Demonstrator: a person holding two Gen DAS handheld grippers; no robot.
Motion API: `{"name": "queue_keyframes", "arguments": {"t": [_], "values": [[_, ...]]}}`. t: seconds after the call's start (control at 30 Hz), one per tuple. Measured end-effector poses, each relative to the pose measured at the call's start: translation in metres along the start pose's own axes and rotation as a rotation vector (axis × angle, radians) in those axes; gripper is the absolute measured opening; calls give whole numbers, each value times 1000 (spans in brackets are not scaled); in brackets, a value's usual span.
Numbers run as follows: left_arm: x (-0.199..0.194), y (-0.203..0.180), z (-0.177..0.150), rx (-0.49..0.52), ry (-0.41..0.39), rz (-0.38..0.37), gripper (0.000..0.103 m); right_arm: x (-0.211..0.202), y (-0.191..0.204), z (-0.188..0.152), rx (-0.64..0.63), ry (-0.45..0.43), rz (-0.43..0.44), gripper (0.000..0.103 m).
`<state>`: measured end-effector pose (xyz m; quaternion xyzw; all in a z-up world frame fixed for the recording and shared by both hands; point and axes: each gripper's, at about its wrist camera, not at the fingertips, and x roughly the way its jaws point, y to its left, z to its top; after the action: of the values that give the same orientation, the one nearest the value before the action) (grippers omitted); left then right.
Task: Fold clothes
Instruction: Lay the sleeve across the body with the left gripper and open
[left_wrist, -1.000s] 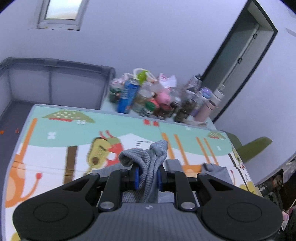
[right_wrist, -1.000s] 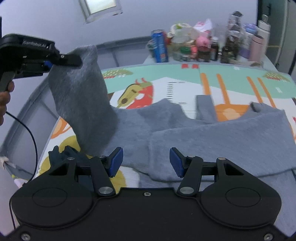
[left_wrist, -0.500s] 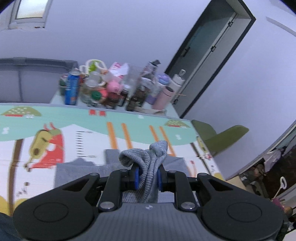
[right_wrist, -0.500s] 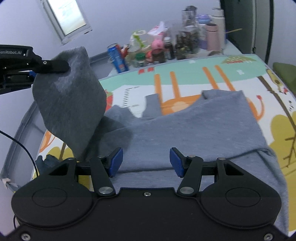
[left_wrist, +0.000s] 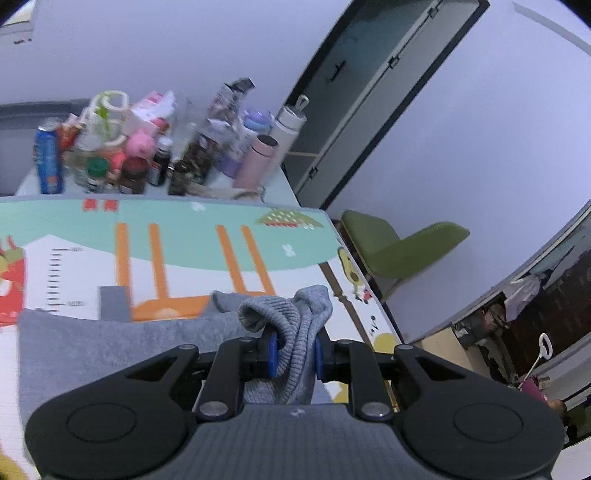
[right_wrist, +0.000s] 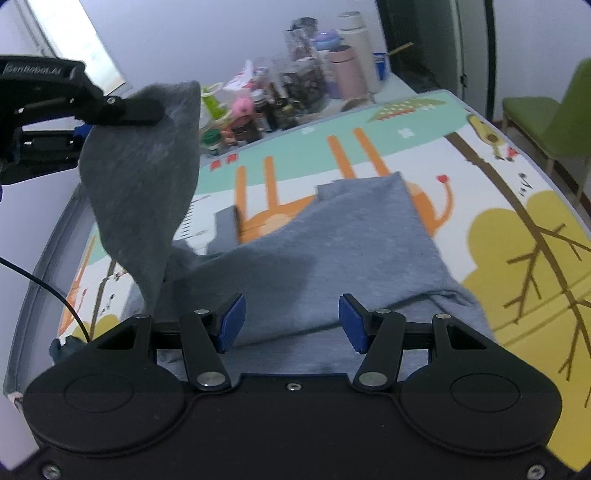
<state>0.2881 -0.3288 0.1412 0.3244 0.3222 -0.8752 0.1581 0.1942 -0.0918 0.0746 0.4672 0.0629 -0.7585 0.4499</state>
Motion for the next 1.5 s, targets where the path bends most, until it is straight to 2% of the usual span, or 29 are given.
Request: {"name": "queue_keyframes", "arguments": {"t": [0.23, 0.47, 0.5, 0.57, 0.8, 1.03, 1.13, 1.5], "values": [[74, -29, 10, 9, 74, 36, 26, 3, -51, -5, 68, 17, -21, 54], [144, -41, 5, 63, 134, 194, 61, 11, -83, -14, 111, 44, -40, 54], [148, -41, 4, 63, 141, 200, 65, 12, -86, -15, 117, 47, -43, 54], [152, -43, 3, 71, 146, 198, 65, 14, -91, -17, 125, 54, -49, 54], [143, -29, -8, 74, 153, 224, 71, 23, -107, -17, 143, 55, -91, 54], [117, 22, -30, 29, 172, 290, 71, 40, -108, 2, 103, 53, -122, 54], [104, 40, -37, 22, 179, 343, 71, 48, -99, 12, 68, 56, -122, 54], [41, 96, -76, -55, 173, 463, 78, 75, -44, 46, -108, 96, -145, 54]]}}
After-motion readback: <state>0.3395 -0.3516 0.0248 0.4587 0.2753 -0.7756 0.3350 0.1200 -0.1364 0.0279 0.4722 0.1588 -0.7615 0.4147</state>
